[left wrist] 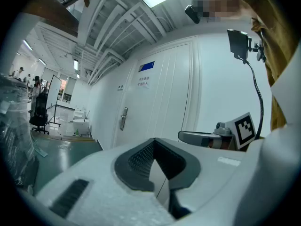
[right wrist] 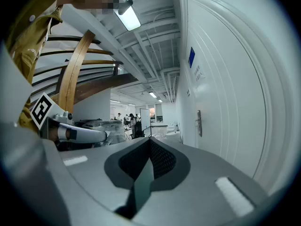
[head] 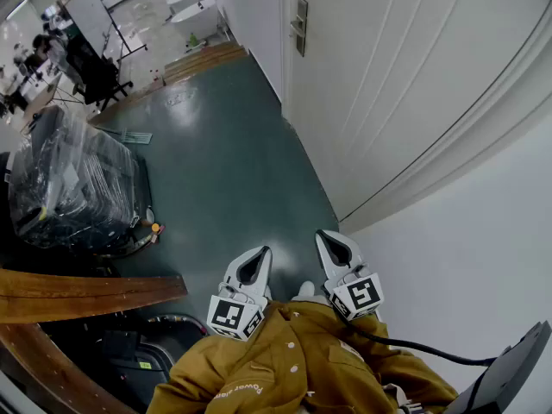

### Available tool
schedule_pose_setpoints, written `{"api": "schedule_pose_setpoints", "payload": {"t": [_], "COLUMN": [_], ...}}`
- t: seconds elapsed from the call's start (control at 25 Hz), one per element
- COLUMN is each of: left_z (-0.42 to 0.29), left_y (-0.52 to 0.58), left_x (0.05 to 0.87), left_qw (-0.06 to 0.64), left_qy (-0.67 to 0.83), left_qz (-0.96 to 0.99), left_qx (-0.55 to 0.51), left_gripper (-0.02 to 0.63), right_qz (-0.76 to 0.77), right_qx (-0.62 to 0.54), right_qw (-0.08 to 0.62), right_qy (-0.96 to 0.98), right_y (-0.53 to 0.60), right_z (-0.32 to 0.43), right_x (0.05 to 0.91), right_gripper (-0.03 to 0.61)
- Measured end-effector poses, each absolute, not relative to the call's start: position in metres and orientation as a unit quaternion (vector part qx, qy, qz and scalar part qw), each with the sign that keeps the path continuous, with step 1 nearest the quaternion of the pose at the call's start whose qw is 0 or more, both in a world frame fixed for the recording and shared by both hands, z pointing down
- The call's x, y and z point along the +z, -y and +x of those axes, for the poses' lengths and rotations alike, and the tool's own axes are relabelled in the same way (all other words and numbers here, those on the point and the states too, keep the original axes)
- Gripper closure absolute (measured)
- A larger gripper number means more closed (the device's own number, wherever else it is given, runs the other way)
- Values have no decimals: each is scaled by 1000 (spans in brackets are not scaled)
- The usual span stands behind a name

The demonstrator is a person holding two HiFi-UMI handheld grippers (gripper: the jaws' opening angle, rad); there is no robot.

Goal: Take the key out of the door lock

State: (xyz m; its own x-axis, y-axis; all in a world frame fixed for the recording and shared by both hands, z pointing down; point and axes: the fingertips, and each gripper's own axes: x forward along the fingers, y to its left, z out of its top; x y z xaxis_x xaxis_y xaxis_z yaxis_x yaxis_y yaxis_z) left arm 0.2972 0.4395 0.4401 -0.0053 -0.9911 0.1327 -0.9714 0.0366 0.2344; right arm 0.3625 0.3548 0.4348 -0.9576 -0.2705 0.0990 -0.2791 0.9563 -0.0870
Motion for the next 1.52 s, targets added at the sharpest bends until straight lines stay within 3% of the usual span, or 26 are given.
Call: {"api": "schedule_pose_setpoints", "payload": {"t": [0.4, 0.48, 0.88, 1.12, 1.32, 1.4, 1.52], "left_z": [300, 302, 298, 215, 102, 57, 0], "left_y": [-430, -427, -395, -350, -290, -262, -220], "left_x": [443, 445, 456, 476, 470, 455, 441], "left_qw": [134, 137, 157, 177, 174, 161, 154], "left_qy": [703, 701, 707, 719, 710, 702, 694], "left_qz": [698, 699, 687, 670, 678, 690, 699], "left_qx": [-40, -41, -53, -61, -75, -72, -74], "left_gripper": [614, 614, 614, 614, 614, 614, 614], "right_qz": [120, 117, 134, 123, 134, 136, 149], "right_qx": [74, 75, 38, 46, 55, 66, 66], "right_qw": [50, 50, 78, 72, 61, 34, 26], "right_qy": [989, 989, 987, 989, 988, 988, 986], "right_y": [-353, -352, -309, -258, -198, -171, -134], "right_z": [361, 364, 376, 293, 181, 140, 92], "right_x": [444, 445, 453, 466, 456, 437, 422], "right_gripper": [571, 453, 495, 503, 503, 461, 456]}}
